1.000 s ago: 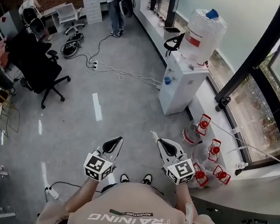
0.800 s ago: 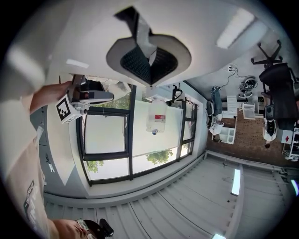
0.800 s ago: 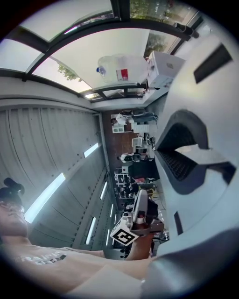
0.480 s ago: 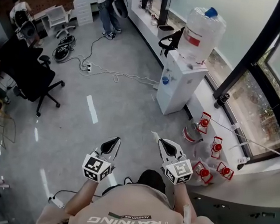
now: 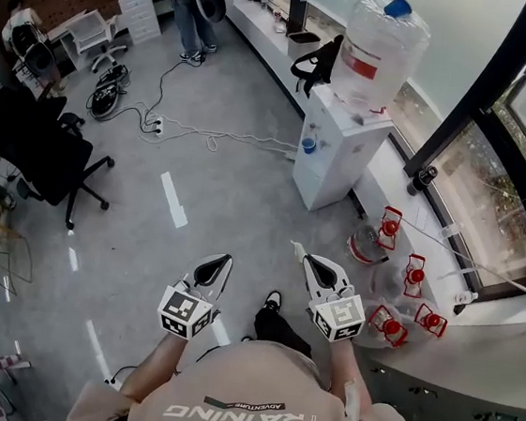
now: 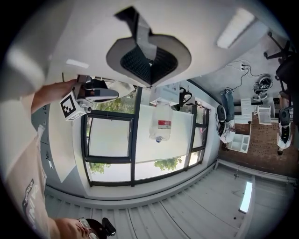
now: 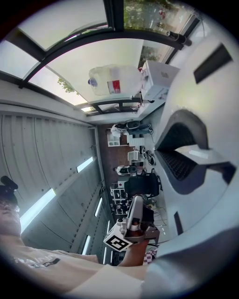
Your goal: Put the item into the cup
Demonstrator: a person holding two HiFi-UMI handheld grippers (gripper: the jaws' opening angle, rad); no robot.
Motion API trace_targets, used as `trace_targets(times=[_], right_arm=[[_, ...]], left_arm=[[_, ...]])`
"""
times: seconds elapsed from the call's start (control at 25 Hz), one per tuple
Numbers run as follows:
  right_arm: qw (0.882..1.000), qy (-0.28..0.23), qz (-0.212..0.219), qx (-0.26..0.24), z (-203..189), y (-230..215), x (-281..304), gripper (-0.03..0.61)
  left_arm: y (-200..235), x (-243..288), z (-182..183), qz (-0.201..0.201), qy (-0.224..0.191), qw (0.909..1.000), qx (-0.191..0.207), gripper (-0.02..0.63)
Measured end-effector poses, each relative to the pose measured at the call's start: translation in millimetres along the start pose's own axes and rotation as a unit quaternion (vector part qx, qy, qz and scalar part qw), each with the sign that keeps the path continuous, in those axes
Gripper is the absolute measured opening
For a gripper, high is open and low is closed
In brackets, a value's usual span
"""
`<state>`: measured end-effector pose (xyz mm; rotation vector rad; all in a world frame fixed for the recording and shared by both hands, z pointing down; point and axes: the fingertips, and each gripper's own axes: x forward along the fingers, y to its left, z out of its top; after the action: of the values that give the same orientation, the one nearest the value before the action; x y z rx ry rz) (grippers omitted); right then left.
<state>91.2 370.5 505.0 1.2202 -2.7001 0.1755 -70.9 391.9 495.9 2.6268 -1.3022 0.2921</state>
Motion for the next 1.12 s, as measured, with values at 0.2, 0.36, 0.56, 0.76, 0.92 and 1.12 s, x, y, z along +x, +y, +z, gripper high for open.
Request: trace_targets(times=[0.2,0.36,0.56,0.76,0.92,1.12], right_arm=[[1.000,-0.004,0.010,-0.006,13.1,-39.1,39.6,0.011],[1.000,-0.009,0.012,0.007,20.4,-72.7,68.5,0.011],[1.000,-0.012,0.001,-0.007,28.1,-109.3,97.8,0.011],[0.999,-0.010,-0.042,-0.026,30.4,-134.7,123.4,0.011],[0.998,0.000,-0.055,-0.014,28.9,-141.9,154.3,0.011],[0.994,-0.003,-0.105,-0.002,44.0,-152.3,196.1,0.011]], left_arm=[[28.3,41.0,19.7,0.007,0.010,0.9999,0.008,0.008],[50.0,72.7,32.2,0.018,0.010,0.9998,0.006,0.008],[72.9,108.9,42.8,0.032,0.007,0.9994,-0.005,0.008],[98.1,134.5,43.3,0.030,0.012,0.9992,-0.025,0.008],[127.5,150.7,45.8,0.010,0.019,0.9995,-0.022,0.008],[175.5,171.3,56.1,-0.036,0.021,0.9991,-0.006,0.008]])
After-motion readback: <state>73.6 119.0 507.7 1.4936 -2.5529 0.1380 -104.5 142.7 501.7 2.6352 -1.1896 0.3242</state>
